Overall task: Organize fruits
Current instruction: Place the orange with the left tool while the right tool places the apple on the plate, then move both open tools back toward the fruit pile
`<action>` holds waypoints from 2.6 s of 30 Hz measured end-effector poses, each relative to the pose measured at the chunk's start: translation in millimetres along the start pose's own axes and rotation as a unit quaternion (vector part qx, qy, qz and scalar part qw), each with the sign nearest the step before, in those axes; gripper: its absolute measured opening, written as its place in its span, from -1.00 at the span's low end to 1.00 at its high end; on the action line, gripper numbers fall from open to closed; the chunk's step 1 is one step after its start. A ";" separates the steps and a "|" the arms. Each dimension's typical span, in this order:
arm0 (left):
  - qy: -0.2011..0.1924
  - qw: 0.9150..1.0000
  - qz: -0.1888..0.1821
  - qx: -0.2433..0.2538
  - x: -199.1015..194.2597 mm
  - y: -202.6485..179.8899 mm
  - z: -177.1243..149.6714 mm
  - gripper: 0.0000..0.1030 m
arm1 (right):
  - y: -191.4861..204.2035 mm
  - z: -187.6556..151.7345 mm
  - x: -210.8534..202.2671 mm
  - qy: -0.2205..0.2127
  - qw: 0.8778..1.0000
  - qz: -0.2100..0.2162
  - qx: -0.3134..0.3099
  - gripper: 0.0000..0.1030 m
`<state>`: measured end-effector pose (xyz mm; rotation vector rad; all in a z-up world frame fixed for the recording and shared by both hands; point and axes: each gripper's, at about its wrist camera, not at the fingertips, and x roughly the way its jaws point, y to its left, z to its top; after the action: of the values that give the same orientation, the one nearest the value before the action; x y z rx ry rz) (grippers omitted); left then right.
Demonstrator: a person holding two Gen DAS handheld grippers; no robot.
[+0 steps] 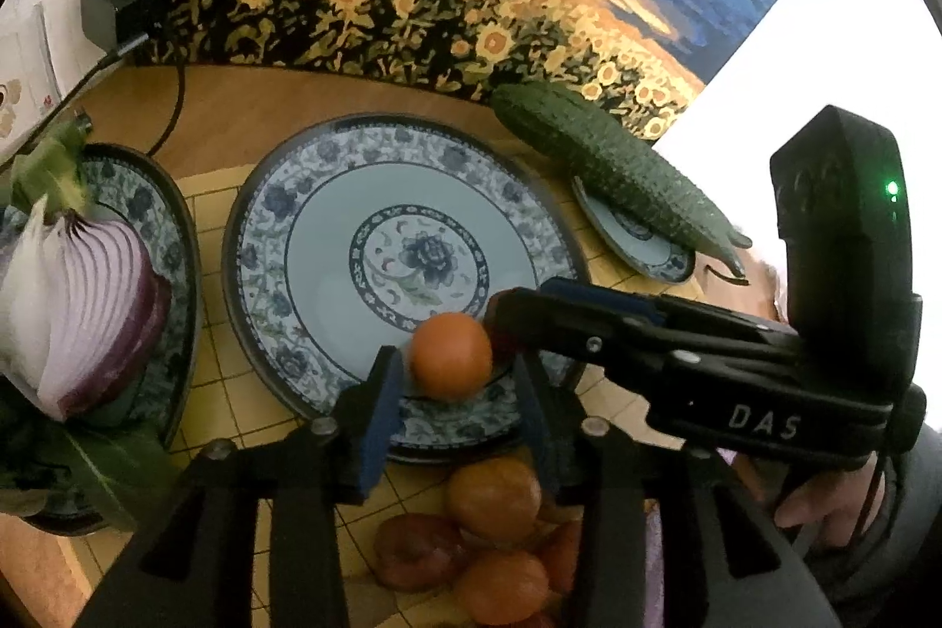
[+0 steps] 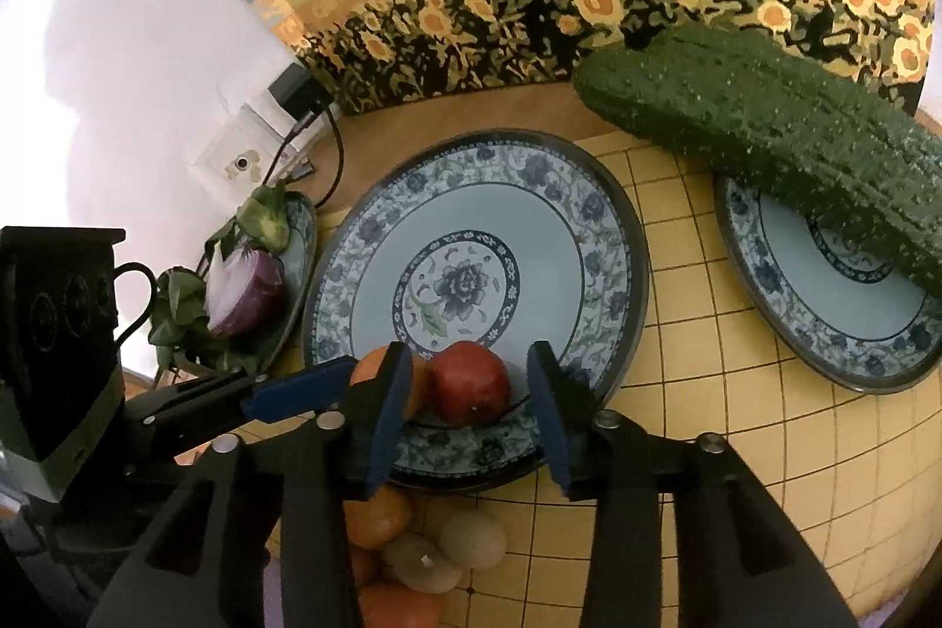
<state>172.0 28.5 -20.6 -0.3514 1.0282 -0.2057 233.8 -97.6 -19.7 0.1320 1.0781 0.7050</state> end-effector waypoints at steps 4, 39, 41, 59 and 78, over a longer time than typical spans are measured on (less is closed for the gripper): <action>-0.005 1.000 0.003 0.001 -6.0 -1.1 -0.9 -0.02 | 4.3 1.0 -6.3 -0.005 1.000 0.000 -0.008 -0.01; -0.092 0.990 0.097 -0.041 -103.2 -28.1 -68.3 0.60 | 30.1 -48.9 -75.9 -0.026 0.998 0.010 -0.051 0.69; -0.087 0.990 0.103 -0.039 -102.0 -29.2 -76.5 0.60 | 29.0 -55.6 -77.4 -0.024 0.998 0.009 -0.049 0.69; -0.056 0.989 0.114 -0.075 -70.6 -26.8 -127.4 0.56 | 16.5 -109.5 -71.6 0.010 0.999 0.021 -0.027 0.69; -0.026 0.992 0.077 -0.098 -53.0 -41.5 -136.5 -0.23 | 19.3 -112.4 -51.6 0.031 0.999 0.043 -0.012 0.59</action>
<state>27.3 -18.2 -26.3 -0.4512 1.0208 0.0449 115.9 -138.8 -27.0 0.1374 1.1284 0.8036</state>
